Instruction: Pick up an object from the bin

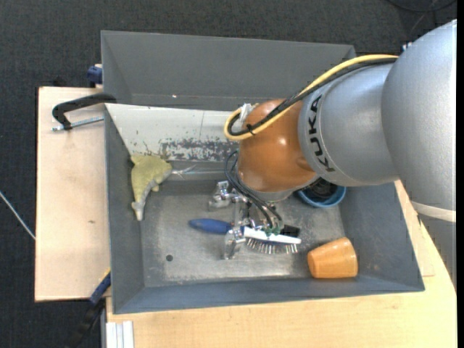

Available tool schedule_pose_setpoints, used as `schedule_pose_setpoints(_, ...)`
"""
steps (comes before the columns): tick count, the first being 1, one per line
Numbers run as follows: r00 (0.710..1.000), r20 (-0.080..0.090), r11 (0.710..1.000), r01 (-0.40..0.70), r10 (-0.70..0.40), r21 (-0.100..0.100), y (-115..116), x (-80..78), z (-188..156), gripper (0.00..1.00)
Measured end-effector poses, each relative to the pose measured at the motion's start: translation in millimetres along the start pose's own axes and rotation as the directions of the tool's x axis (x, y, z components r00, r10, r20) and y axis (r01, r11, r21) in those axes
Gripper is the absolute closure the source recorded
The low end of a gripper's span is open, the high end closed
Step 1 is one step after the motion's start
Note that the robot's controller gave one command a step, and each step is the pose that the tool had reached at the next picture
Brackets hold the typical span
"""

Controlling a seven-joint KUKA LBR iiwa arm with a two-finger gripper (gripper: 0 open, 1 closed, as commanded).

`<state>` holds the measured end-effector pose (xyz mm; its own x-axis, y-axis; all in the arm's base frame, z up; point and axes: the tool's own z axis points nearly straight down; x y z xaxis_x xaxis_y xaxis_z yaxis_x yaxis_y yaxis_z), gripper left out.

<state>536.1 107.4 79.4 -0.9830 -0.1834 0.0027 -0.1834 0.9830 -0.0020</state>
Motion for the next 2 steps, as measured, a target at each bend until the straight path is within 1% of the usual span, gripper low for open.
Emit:
schedule_pose_setpoints(1,1.000,0.002,1.000,0.003,-0.003,-0.003,3,-0.8,0,1.00)
schedule_pose_setpoints(2,1.000,0.016,1.000,0.009,-0.009,-0.002,-5,3.9,-146,1.00)
